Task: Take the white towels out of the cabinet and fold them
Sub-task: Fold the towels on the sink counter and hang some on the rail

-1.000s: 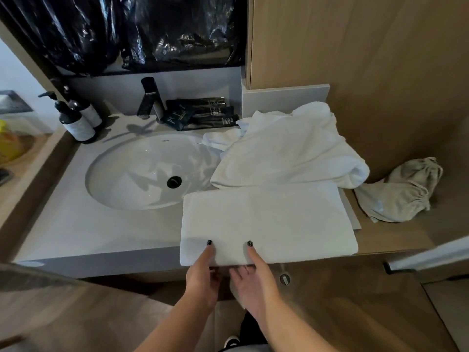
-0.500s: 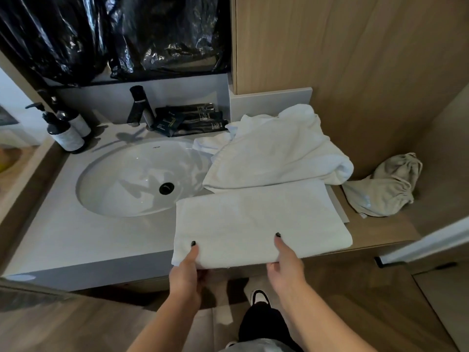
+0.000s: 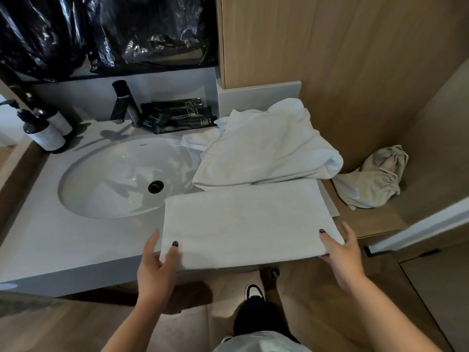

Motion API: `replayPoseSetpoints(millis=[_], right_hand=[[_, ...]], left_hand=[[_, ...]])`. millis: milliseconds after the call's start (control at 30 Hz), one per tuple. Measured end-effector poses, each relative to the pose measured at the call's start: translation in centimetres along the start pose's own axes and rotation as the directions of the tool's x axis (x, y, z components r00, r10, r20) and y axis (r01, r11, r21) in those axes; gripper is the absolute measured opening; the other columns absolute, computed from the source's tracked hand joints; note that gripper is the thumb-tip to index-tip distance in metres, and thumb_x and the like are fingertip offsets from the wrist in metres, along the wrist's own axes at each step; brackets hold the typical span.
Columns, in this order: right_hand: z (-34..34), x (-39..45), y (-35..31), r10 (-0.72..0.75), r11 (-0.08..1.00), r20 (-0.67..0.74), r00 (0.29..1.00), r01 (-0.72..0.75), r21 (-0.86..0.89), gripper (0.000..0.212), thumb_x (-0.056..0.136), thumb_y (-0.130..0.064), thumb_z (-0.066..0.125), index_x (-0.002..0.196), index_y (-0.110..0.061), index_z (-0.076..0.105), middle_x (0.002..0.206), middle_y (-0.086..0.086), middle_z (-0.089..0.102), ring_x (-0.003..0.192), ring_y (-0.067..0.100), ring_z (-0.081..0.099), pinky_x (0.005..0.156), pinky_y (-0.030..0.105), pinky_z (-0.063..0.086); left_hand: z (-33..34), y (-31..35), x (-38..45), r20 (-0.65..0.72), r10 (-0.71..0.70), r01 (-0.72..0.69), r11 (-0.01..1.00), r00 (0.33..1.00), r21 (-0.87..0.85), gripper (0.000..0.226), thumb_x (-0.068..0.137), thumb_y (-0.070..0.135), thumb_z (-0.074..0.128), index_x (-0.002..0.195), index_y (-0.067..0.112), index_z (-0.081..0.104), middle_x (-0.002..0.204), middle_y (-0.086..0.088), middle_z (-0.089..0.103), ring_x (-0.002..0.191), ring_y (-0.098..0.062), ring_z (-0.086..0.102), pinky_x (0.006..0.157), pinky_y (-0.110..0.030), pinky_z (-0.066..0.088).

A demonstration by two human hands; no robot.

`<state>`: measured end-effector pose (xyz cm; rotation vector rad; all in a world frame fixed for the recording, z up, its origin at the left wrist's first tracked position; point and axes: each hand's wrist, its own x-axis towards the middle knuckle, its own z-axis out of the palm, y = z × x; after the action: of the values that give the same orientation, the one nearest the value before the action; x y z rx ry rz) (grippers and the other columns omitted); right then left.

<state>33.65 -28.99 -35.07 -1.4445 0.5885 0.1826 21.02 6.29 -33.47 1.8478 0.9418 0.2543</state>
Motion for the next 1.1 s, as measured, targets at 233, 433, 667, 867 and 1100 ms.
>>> replayPoseSetpoints(millis=[233, 433, 667, 867, 1100], right_hand=[[-3.2, 1.4, -4.7, -0.085, 0.739, 0.581, 0.81, 0.442, -0.509, 0.059, 0.092, 0.002, 0.055, 0.124, -0.048, 0.058, 0.135, -0.025, 0.051, 0.126, 0.002, 0.049, 0.097, 0.022, 0.045], [-3.7, 2.2, -8.5, 0.251, 0.54, 0.66, 0.708, 0.463, -0.703, 0.061, 0.084, -0.002, 0.067, 0.129, -0.041, 0.054, 0.134, -0.012, 0.048, 0.125, 0.006, 0.042, 0.083, 0.01, 0.044], [-5.2, 3.0, -7.6, 0.254, 0.431, 0.684, 0.684, 0.553, -0.713, 0.079, 0.083, 0.003, 0.065, 0.132, -0.053, 0.041, 0.132, -0.021, 0.042, 0.128, 0.001, 0.039, 0.101, 0.014, 0.039], [-4.8, 4.0, -7.1, 0.183, 0.21, 0.722, 0.667, 0.691, -0.692, 0.082, 0.083, 0.005, 0.066, 0.134, -0.049, 0.031, 0.12, -0.023, 0.035, 0.117, 0.0, 0.039, 0.1, 0.014, 0.037], [-3.8, 4.7, -8.3, -0.021, 0.672, 0.648, 0.762, 0.491, -0.555, 0.04, 0.078, -0.004, 0.078, 0.109, -0.029, 0.07, 0.109, -0.013, 0.07, 0.105, 0.001, 0.061, 0.083, 0.015, 0.048]], left_hand=[[-3.5, 0.9, 2.9, 0.413, 0.495, -0.604, 0.774, 0.764, 0.191, 0.044, 0.099, 0.009, 0.052, 0.131, 0.04, 0.056, 0.07, 0.01, 0.053, 0.077, -0.008, 0.049, 0.068, -0.018, 0.04], [-5.5, 2.2, 4.9, 0.601, 0.47, -0.673, 0.722, 0.646, 0.16, 0.044, 0.092, 0.016, 0.041, 0.128, 0.028, 0.062, 0.085, -0.003, 0.053, 0.083, -0.013, 0.047, 0.074, -0.026, 0.04], [-5.2, 2.1, 6.2, 0.634, 0.297, -0.615, 0.698, 0.714, 0.366, 0.075, 0.084, -0.011, 0.066, 0.14, 0.034, 0.045, 0.101, 0.001, 0.059, 0.089, -0.013, 0.054, 0.084, -0.013, 0.041], [-4.2, 2.2, 6.6, 0.569, 0.373, -0.61, 0.731, 0.732, 0.306, 0.066, 0.072, -0.002, 0.083, 0.126, 0.029, 0.062, 0.097, 0.002, 0.066, 0.088, -0.013, 0.06, 0.082, -0.022, 0.045], [-2.7, 3.2, 7.7, 0.439, 0.257, -0.377, 0.902, 0.861, 0.211, 0.011, 0.089, 0.016, 0.07, 0.09, 0.026, 0.072, 0.08, 0.009, 0.074, 0.075, -0.007, 0.068, 0.07, -0.024, 0.053]])
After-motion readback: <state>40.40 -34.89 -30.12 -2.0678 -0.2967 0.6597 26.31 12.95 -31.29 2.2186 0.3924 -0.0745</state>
